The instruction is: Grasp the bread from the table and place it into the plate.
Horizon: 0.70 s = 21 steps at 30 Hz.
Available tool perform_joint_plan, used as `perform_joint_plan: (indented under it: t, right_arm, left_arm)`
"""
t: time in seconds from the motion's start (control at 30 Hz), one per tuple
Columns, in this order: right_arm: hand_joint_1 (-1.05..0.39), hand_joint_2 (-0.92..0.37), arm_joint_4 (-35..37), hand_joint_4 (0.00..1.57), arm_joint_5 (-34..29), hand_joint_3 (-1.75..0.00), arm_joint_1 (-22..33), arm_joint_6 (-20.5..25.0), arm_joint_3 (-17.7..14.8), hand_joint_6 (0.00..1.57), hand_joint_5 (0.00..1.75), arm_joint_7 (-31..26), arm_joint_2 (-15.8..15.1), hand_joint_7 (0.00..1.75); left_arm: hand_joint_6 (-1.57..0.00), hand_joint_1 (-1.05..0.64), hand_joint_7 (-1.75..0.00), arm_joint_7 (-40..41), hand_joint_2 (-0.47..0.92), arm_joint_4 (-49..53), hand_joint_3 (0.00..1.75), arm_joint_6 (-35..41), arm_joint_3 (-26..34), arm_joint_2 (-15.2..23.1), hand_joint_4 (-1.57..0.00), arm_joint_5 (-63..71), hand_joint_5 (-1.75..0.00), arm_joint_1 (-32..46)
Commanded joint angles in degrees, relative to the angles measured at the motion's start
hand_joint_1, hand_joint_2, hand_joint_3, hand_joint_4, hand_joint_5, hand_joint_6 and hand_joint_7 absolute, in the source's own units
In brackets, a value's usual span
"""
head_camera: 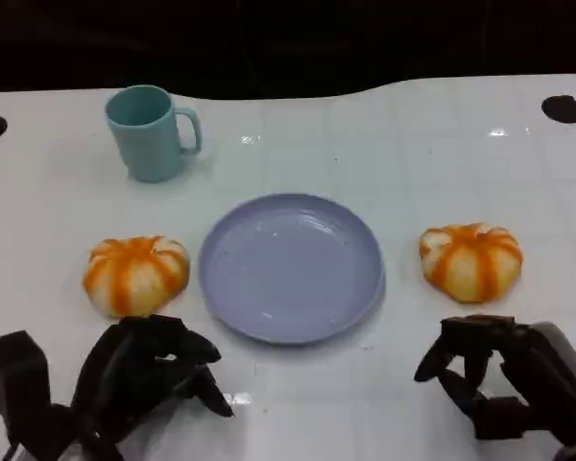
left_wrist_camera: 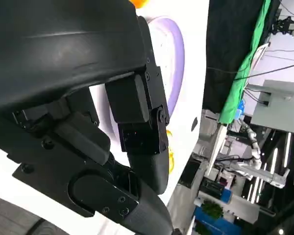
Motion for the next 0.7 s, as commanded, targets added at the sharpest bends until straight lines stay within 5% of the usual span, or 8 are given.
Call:
perform_joint_plan:
  t: [0.03,0.13,0.4,0.57,0.7]
  right_arm:
    - [-0.15,-0.58,-2.3,0.75,0.3,-0.76,0.3,2.2,-2.0,0.79,1.28,-1.6,-0.5,0.73]
    - [-0.21,-0.72,-3.4,0.66,0.0,-0.50,0.3,3.1,-2.5,0.75,1.21,-2.0,-1.0,0.58]
    - [-0.28,-0.76,-5.7,0.37,-0.9,-0.37,-0.1,5.6,-3.9,0.54,0.92,-2.4,-2.3,0.42]
    - [-0.40,-0.91,-10.7,0.25,-6.1,-0.10,0.2,12.3,-5.2,0.50,0.64,-5.0,-3.6,0.19]
    - [-0.46,-0.90,-15.0,0.17,-9.1,-0.03,0.8,18.5,-5.2,0.44,0.57,-4.5,-4.4,0.09]
  left_arm:
    - [-1.57,-1.05,-0.20,-0.4,0.73,0.7,0.00,-0.5,0.4,1.1,-1.57,0.0,-0.57,-0.5]
    - [-1.57,-1.05,-0.20,-0.4,0.72,0.7,0.00,-0.4,0.4,1.1,-1.57,0.0,-0.57,-0.5]
    - [-1.57,-1.05,-0.20,-0.4,0.72,0.4,0.00,-0.2,0.3,1.0,-1.57,0.0,-0.57,-0.4]
    - [-1.57,-1.05,-0.19,-0.4,0.72,0.4,0.00,-0.2,0.2,1.0,-1.57,0.0,-0.57,-0.4]
    - [-1.57,-1.05,-0.19,-0.4,0.72,0.8,0.00,-0.1,0.4,0.9,-1.57,-0.1,-0.57,-0.6]
